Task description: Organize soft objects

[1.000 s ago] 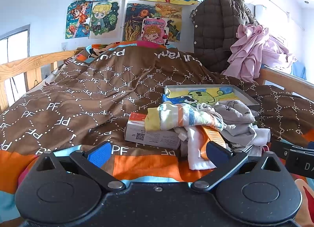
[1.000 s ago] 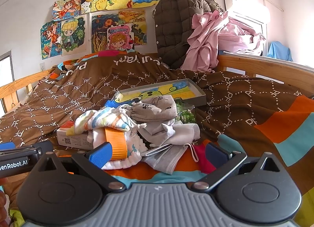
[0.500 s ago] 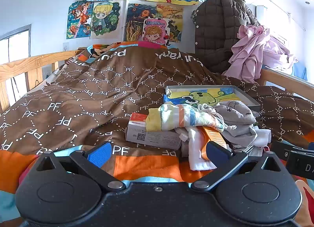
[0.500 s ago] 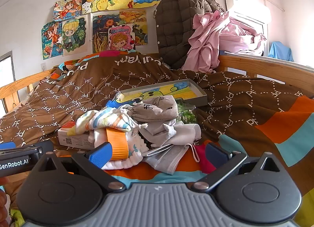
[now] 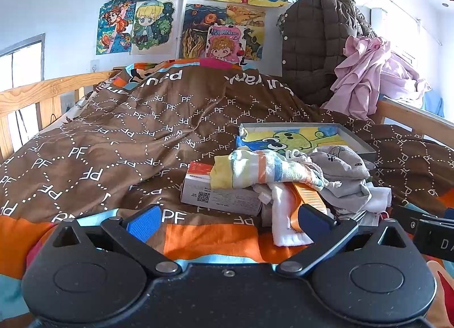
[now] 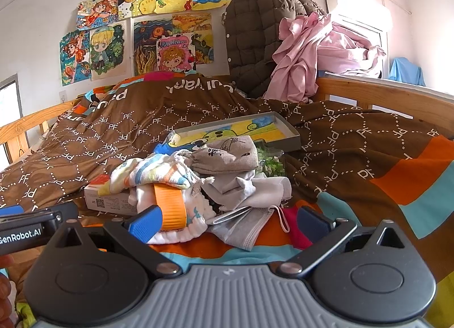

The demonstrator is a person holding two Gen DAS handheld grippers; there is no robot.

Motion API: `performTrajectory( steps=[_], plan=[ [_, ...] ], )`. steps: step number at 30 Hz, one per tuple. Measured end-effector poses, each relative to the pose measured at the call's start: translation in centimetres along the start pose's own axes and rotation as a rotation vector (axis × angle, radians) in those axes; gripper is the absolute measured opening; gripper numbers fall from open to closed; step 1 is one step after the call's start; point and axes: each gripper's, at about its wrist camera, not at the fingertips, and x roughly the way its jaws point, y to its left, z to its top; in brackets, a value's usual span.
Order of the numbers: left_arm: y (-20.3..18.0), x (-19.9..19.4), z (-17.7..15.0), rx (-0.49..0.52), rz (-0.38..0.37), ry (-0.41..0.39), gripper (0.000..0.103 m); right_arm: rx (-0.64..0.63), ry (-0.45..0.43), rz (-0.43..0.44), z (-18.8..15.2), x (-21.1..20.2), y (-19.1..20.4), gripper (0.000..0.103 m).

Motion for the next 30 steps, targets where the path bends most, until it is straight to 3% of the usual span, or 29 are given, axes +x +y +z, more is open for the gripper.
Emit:
performTrajectory(
  steps=[19, 24, 30],
  plan=[
    [0.0, 0.3, 0.0, -0.013, -0.012, 0.007, 0.102, -0.004, 0.002, 0.003, -0.1, 0.1, 0.2, 0.103],
    [0.9, 1.1, -0.1, -0.108, -0.053, 0.053, 0.102, 0.006, -0.013, 0.001, -0.2, 0.1, 0.1, 0.103],
    [2.0, 2.0, 0.9, -0.216, -0.05, 0.077, 0.102, 0.039, -0.028, 0.025, 0.7, 0.3, -0.9, 0.103]
  ],
)
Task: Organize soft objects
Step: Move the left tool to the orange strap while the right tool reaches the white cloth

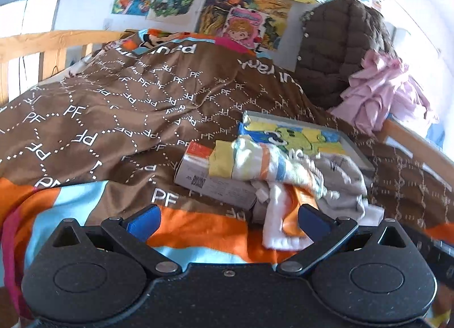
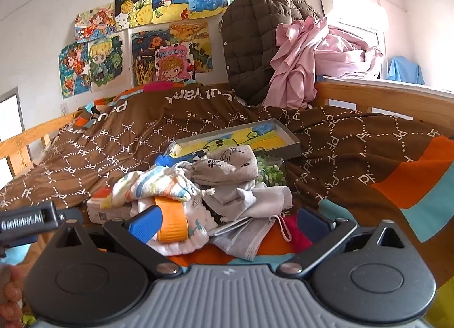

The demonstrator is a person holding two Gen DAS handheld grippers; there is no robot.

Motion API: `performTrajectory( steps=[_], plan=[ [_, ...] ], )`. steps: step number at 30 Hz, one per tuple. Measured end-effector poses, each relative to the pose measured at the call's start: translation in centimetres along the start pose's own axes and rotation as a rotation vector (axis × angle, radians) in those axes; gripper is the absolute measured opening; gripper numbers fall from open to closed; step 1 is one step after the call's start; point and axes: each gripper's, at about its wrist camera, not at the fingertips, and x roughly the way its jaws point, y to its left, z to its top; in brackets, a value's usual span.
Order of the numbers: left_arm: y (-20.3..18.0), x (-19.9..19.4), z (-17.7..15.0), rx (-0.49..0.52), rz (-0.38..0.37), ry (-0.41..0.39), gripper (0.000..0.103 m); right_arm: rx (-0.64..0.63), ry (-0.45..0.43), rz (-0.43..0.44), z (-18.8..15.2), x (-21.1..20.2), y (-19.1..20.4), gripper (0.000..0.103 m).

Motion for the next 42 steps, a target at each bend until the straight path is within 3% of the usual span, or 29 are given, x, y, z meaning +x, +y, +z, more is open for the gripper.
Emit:
performTrajectory(
  steps=[7, 13, 17, 21, 30, 36, 42],
  plan=[
    [-0.9, 2.2, 2.4, -0.028, -0.118, 0.019, 0.102, 0.014, 0.057, 0.011, 1.2, 2.2, -1.7, 0.103],
    [-2.4, 5.4, 3.7, 0.035, -0.21, 0.056, 0.102, -0.056, 0.069, 0.051, 2.3, 4.8, -3.0, 0.103],
    [-2.7, 6.9, 3.9, 0.01, -0.275, 0.051, 0.102, -0.132, 0.075, 0.056, 2.6, 6.6, -3.3, 0.103],
    [-2.5, 8.5, 3.3, -0.048, -0.323, 0.047, 0.102, -0.125, 0.124, 0.083, 2.9, 8.4, -4.2, 0.103],
    [-5.4, 10.4, 1.7, 0.216, -0.3, 0.082, 0.102, -0.192, 0.152, 0.087, 3.3, 12.2, -5.4, 0.103],
    [-5.7, 11.2, 1.0, 0.22, -0.284, 0.086, 0.102, -0.247, 0.154, 0.087, 2.5, 13.2, -5.6, 0.103],
    [-6.2, 11.5, 0.4, 0.212, -0.337, 0.113, 0.102, -0.297, 0.111, 0.134, 2.5, 12.8, -5.2, 0.1]
  ],
)
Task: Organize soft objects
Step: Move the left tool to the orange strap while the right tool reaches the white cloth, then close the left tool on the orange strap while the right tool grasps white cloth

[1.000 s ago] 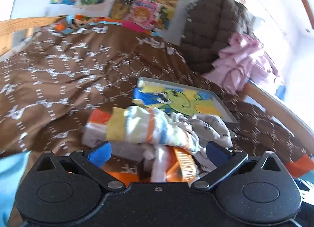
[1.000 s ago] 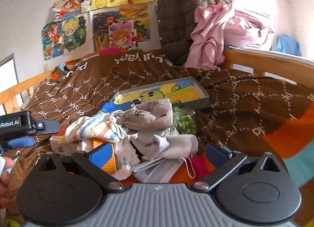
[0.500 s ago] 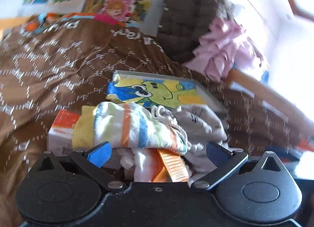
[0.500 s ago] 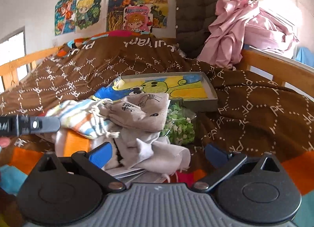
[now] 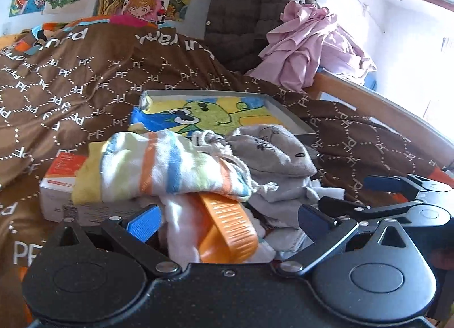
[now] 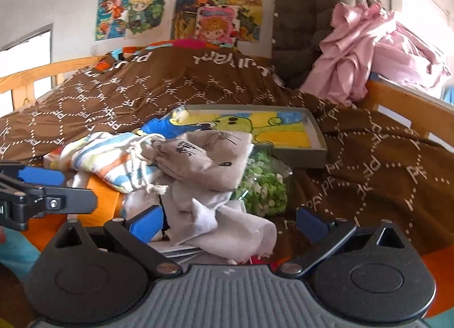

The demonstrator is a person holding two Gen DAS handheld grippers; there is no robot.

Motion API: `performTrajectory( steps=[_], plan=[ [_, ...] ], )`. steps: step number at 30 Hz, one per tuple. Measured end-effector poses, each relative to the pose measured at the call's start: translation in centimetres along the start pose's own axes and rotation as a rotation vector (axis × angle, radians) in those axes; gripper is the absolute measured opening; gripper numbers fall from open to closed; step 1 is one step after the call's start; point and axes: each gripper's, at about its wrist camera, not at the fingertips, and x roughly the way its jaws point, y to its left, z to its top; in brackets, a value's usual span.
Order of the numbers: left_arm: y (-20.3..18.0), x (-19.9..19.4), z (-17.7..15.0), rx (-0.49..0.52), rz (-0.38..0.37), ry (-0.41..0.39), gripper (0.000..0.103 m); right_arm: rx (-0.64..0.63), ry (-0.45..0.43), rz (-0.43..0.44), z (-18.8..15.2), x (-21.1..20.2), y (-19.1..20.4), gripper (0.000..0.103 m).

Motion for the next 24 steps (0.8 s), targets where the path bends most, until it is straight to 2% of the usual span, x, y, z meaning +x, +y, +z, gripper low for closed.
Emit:
performTrajectory(
  steps=[4, 8, 11, 12, 15, 21, 23, 24],
  plan=[
    [0.1, 0.7, 0.2, -0.026, -0.039, 0.03, 0.102, -0.035, 0.007, 0.038, 0.1, 0.1, 0.5, 0.084],
    [0.4, 1.2, 0.3, -0.069, -0.059, 0.052, 0.099, -0.043, 0.012, 0.059, 0.1, 0.3, 0.6, 0.075],
    [0.7, 1.6, 0.5, -0.109, -0.073, 0.062, 0.095, -0.046, 0.038, 0.064, -0.1, 1.2, 0.7, 0.057],
    [0.9, 1.8, 0.6, -0.128, -0.078, 0.065, 0.092, -0.045, 0.046, 0.063, -0.2, 1.4, 0.7, 0.05],
    [1.5, 2.4, 0.6, -0.207, -0.106, 0.098, 0.08, -0.043, 0.058, 0.078, -0.5, 1.9, 0.7, 0.04],
    [1.8, 3.1, 0.3, -0.275, -0.099, 0.113, 0.076, -0.064, 0.067, 0.107, -0.9, 2.4, 1.3, 0.032],
    [1.9, 3.4, 0.3, -0.292, -0.081, 0.122, 0.071, -0.059, 0.071, 0.107, -0.9, 2.7, 1.3, 0.028],
    [1.8, 3.6, 0.3, -0.297, -0.069, 0.128, 0.064, -0.053, 0.074, 0.11, -0.9, 2.8, 1.3, 0.026]
  ],
)
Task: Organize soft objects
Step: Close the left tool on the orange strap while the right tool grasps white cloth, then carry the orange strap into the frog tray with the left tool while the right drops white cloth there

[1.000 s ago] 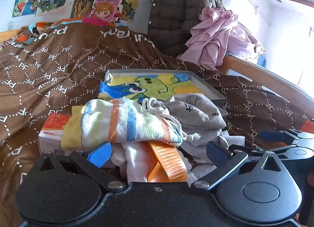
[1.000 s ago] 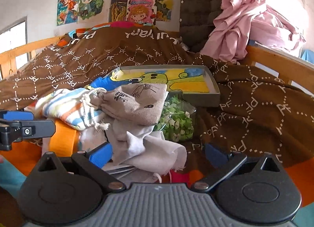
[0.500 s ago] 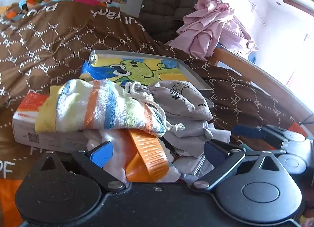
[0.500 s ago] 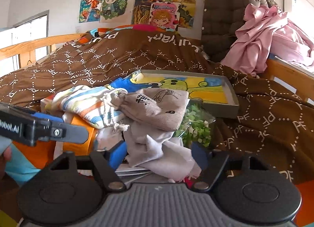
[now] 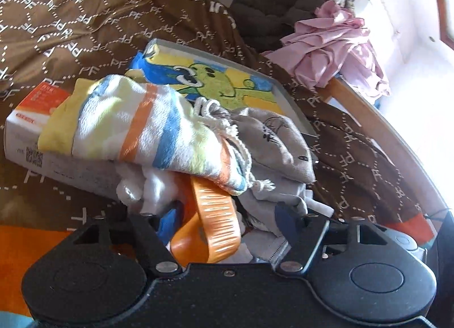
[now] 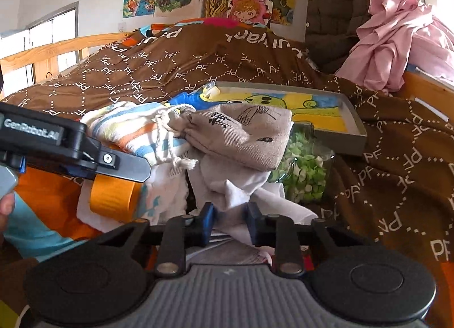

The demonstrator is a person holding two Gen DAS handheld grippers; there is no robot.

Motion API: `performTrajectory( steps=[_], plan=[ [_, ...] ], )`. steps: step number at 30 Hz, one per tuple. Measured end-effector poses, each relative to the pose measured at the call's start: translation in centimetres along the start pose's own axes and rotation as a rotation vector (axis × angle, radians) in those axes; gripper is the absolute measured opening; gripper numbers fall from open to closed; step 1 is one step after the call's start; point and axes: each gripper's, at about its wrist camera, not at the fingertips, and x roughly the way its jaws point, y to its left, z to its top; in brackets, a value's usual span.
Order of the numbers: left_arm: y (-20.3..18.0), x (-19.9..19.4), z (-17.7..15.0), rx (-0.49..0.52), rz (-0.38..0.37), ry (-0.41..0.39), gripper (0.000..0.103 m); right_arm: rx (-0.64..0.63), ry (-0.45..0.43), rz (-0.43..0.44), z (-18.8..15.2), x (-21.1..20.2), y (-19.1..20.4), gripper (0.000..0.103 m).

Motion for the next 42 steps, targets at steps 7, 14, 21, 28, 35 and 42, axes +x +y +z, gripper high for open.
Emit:
performTrajectory(
  steps=[7, 14, 21, 28, 35, 42],
  plan=[
    [-0.1, 0.3, 0.2, -0.027, 0.062, 0.028, 0.022, 0.045, -0.045, 0.023, 0.2, -0.6, -0.4, 0.004],
    [-1.2, -1.4, -0.4, -0.047, 0.053, 0.012, 0.01, 0.02, -0.11, 0.025, 0.8, -3.0, -0.2, 0.003],
    [-3.0, -4.1, -1.4, -0.051, 0.03, 0.035, 0.008, -0.082, -0.229, -0.012, 1.1, -6.6, 1.3, 0.003],
    [-5.1, -6.9, -0.3, -0.013, -0.014, 0.036, 0.007, -0.074, -0.356, -0.057, 1.7, -10.0, 1.5, 0.003],
    [-7.1, -8.7, 1.6, 0.046, -0.065, -0.001, 0.007, -0.04, -0.433, -0.102, 2.4, -11.7, 0.6, 0.003],
    [-7.4, -7.4, 5.1, 0.103, -0.07, -0.023, 0.007, -0.019, -0.477, -0.132, 4.5, -10.8, -0.6, 0.003]
  ],
)
